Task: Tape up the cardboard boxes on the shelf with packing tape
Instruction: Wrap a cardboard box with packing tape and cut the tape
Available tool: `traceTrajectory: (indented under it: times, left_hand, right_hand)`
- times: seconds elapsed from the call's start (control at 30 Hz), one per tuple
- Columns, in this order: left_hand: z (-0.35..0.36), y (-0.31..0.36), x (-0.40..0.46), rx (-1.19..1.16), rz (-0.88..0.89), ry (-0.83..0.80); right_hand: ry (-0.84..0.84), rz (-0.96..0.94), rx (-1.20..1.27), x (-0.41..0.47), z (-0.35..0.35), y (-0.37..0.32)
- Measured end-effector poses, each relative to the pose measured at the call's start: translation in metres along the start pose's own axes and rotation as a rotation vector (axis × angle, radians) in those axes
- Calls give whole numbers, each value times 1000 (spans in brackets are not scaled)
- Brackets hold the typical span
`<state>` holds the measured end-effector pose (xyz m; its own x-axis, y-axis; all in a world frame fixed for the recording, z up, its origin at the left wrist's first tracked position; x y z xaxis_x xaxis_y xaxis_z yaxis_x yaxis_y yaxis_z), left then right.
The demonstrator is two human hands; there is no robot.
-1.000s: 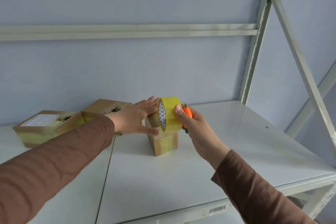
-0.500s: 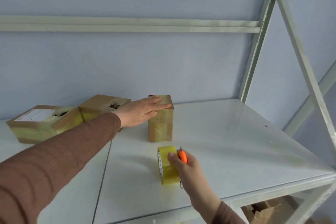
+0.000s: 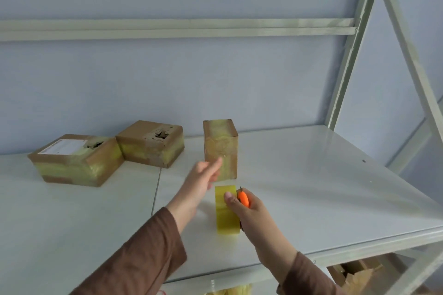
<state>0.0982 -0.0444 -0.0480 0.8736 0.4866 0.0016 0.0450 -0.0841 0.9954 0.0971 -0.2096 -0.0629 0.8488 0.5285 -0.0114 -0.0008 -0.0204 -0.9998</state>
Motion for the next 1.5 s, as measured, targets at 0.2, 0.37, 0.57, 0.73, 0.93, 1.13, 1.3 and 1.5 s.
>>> traceTrajectory:
  times: [0.2, 0.37, 0.57, 0.73, 0.93, 1.13, 1.3, 1.5]
  left_hand:
    - [21, -2, -1, -175, -157, -97]
    - [23, -6, -1, -178, -192, -90]
    - [23, -6, -2, -158, -177, -108]
    - [26, -6, 0, -189, -163, -113]
    - [24, -6, 2, -147, -142, -108]
    - [10, 1, 10, 1, -227, -275]
    - [-14, 8, 5, 354, -331, -572]
    - [-41, 19, -7, 438, -112, -630]
  right_hand:
    - [186, -34, -24, 20, -27, -9]
    - [156, -157, -469, 73, -60, -52]
    - [-38, -570, -1160, 96, -57, -87]
    - [-120, -835, -1389, 109, -46, -85]
    - [-144, -611, -1765, 128, -60, -65]
    - [-69, -513, -1436, 121, -80, -78]
    - [-115, -361, -1044, 97, -76, -68]
    - [-291, -175, -327, 74, -50, -43]
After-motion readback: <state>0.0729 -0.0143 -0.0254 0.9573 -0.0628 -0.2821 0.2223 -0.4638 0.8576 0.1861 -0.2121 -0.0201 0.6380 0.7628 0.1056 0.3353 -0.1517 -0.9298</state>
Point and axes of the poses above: each hand's wrist, its own x-axis towards the middle knuckle, its own z-axis out of the palm, y = z × x, the point moved 1 cm from there along x, towards the middle knuckle
